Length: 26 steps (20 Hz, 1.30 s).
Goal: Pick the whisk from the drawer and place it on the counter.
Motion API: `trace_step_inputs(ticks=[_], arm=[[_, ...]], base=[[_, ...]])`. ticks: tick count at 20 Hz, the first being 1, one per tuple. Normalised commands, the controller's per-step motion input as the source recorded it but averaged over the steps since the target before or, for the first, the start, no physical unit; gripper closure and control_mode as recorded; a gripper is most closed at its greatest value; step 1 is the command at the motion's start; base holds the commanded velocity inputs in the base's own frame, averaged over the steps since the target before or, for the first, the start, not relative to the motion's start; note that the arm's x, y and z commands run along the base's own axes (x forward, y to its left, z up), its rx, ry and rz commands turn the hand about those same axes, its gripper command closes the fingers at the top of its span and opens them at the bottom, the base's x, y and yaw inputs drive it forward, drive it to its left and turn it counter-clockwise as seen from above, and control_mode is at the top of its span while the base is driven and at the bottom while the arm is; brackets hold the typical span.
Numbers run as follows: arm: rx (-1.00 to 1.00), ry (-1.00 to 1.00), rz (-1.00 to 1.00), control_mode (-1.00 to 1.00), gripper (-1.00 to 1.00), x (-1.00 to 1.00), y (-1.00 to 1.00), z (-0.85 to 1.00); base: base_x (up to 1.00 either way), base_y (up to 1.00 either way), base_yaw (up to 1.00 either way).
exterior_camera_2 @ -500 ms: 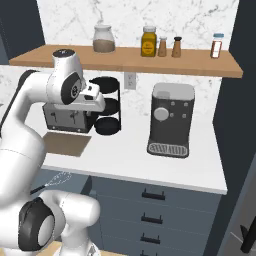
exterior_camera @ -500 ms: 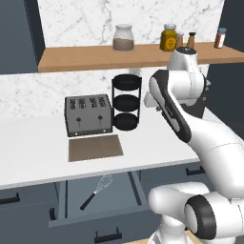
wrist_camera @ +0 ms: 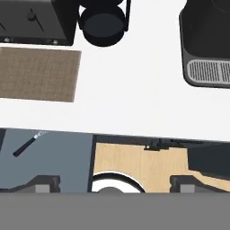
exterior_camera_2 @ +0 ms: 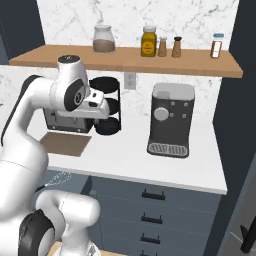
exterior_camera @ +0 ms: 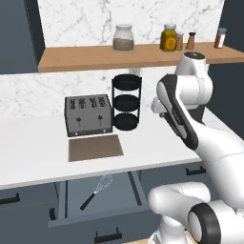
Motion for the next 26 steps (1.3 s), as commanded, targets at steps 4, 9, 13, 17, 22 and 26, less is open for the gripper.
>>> trace_step_inputs(ticks=[4, 9, 13, 17, 22, 26], arm=[[-0.03, 0.01, 0.02, 1.00, -1.00, 0.00, -0.07, -0.13], [0.00, 0.00, 0.00, 1.00, -1.00, 0.00, 0.00, 0.00], [0.00, 0.00, 0.00, 1.00, -1.00, 0.00, 0.00, 0.00], [0.00, 0.00, 0.00, 1.00, -1.00, 0.00, 0.00, 0.00], [-0.21, 0.01, 0.29, -1.00, -1.00, -0.07, 0.76, -0.01], [-0.26, 0.01, 0.35, -1.00, -1.00, -0.21, 0.95, -0.02]], base=[[0.02, -0.17, 0.03], [0.06, -0.98, 0.26], [0.00, -0.47, 0.49], [-0.18, 0.36, 0.49], [-0.03, 0.20, 0.08], [0.00, 0.00, 0.00]])
